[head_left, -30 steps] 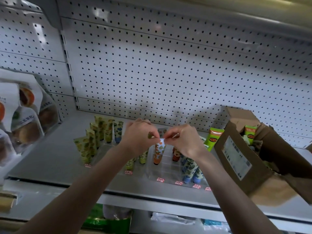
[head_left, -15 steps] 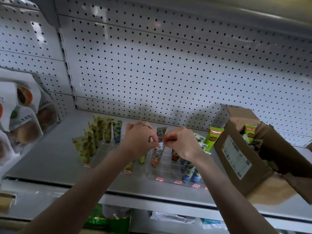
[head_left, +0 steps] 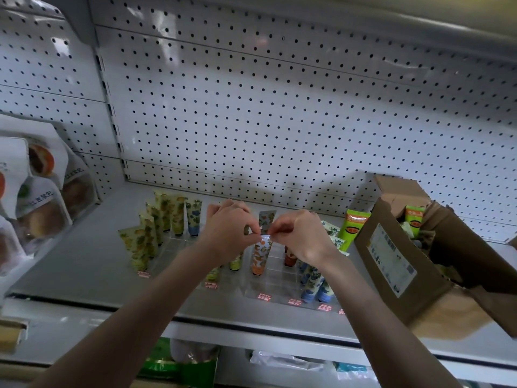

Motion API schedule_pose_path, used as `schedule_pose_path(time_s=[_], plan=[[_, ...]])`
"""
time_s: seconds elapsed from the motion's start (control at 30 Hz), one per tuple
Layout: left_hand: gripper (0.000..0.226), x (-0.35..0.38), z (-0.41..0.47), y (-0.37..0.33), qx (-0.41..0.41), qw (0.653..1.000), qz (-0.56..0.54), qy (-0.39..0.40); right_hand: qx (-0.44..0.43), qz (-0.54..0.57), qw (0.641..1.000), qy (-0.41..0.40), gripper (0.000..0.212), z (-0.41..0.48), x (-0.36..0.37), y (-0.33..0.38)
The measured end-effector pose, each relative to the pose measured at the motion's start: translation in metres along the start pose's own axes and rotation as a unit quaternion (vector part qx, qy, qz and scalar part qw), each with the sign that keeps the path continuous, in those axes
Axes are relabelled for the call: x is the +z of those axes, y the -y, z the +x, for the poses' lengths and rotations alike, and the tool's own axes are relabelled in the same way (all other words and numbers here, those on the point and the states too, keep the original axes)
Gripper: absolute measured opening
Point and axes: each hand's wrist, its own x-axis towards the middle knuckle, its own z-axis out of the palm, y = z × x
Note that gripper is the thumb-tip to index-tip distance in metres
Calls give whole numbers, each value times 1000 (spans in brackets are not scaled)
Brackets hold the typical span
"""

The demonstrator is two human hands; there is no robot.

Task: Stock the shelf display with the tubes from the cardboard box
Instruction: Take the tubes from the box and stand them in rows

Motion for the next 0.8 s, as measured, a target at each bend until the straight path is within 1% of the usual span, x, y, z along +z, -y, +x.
schedule_pose_path(time_s=[0.23, 0.5, 0.6, 0.67, 0.8], plan=[[8, 1, 0, 0, 1, 1000, -1, -9, 15, 4, 1000, 9, 13, -1, -1, 0], [12, -1, 0, 1, 3, 1000, -5, -14, 31, 17, 999, 5, 10, -2, -2, 1], [10, -2, 0, 1, 7, 999, -25, -30, 30, 19, 999, -11, 9, -3, -8, 0], [10, -2, 1, 0, 13, 997, -45, -54, 28, 28, 999, -31, 6, -5, -15, -2], [11, 3, 8, -5, 37, 988, -116, -92, 28, 40, 995, -88, 4, -10, -35, -14]])
